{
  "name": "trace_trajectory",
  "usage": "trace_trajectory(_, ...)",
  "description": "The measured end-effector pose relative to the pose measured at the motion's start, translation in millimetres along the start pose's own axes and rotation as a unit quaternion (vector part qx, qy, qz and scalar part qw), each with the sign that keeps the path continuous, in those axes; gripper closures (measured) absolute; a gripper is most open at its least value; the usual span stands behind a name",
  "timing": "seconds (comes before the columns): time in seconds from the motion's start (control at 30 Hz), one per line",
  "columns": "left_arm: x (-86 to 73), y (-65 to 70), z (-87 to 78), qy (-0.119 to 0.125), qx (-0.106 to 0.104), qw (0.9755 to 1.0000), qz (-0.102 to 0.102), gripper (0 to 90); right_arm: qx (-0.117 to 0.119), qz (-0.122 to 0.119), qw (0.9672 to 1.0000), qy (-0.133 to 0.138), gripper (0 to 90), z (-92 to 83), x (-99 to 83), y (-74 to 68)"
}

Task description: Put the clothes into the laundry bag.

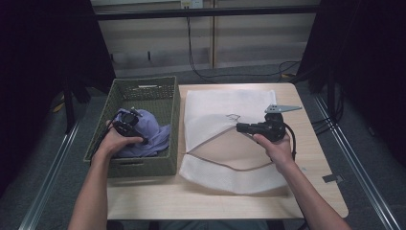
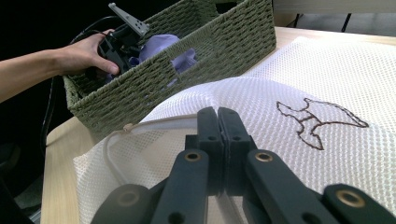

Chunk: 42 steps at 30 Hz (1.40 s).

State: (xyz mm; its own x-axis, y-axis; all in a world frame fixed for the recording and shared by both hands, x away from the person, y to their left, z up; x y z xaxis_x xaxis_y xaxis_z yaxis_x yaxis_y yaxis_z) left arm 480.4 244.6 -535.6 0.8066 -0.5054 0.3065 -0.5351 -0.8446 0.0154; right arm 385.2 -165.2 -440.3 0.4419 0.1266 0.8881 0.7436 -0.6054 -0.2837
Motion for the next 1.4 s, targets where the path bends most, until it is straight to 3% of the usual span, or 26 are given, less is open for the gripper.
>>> trace_trajectory(0.13,-2.8,-1.0,5.7,-0.012,-0.004,0.9998,0.016,0.0,0.002,0.001,1.0000,0.000,89.4,0.6,-0.1,0.4)
trace_trajectory(0.33,-4.6,1.1,8.4,0.002,-0.008,1.0000,0.000,0.0,0.005,0.002,1.0000,-0.003,89.3,1.3,-1.5,1.1)
trace_trajectory(0.5,-4.2,0.1,7.4,-0.019,-0.013,0.9997,0.005,0.7,0.004,0.004,1.0000,-0.004,89.4,1.7,-2.8,1.6)
trace_trajectory(0.67,-2.5,1.8,-1.1,-0.032,-0.029,0.9990,0.009,21.0,0.002,0.004,1.0000,-0.007,89.5,2.4,-3.6,2.3)
trace_trajectory(0.77,-1.9,1.4,-4.3,-0.028,-0.011,0.9995,0.009,33.8,0.002,0.004,1.0000,-0.008,89.5,3.1,-4.0,2.6)
trace_trajectory(0.87,-1.3,2.8,-5.6,-0.031,-0.015,0.9993,0.017,45.7,0.003,0.004,0.9999,-0.010,89.5,4.6,-4.6,2.4)
trace_trajectory(0.93,-0.4,2.4,-6.1,-0.033,0.001,0.9992,0.022,56.7,0.003,0.003,0.9999,-0.011,89.5,5.5,-4.8,2.7)
trace_trajectory(1.03,1.1,2.3,-7.1,-0.033,0.010,0.9988,0.034,62.1,0.003,0.003,0.9999,-0.012,89.5,5.5,-5.3,3.5)
trace_trajectory(1.07,1.1,2.4,-7.8,-0.033,0.011,0.9990,0.028,68.6,0.002,0.004,0.9999,-0.012,89.5,5.4,-5.2,3.6)
trace_trajectory(1.2,2.2,0.1,-8.8,-0.029,0.008,0.9993,0.024,74.6,0.001,0.005,0.9999,-0.011,89.5,5.6,-5.6,4.6)
trace_trajectory(1.27,2.7,0.0,-9.6,-0.019,-0.001,0.9998,0.008,75.8,0.002,0.006,0.9999,-0.012,89.5,5.8,-5.9,4.8)
trace_trajectory(1.3,3.0,-1.5,-11.0,-0.019,-0.001,0.9997,0.014,76.2,0.002,0.007,0.9999,-0.012,89.5,5.9,-6.1,5.0)
trace_trajectory(1.4,7.0,0.2,-14.0,0.009,-0.009,0.9999,-0.005,77.1,0.002,0.008,0.9999,-0.012,89.5,5.9,-6.6,6.0)
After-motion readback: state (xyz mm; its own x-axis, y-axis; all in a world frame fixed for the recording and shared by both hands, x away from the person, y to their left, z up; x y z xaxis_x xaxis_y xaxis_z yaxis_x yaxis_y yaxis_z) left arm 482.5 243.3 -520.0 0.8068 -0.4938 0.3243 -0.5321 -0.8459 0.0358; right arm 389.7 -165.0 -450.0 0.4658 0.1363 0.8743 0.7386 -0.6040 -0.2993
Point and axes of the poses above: each handheld gripper's, and its own axes: z roughly forward along the jaws, x roughly out of its top, y roughly to its right, the point moved 7 cm from there along z, roughly forward along the jaws, and after that the axes turned 4 degrees about -z, right-handed, at the moved point
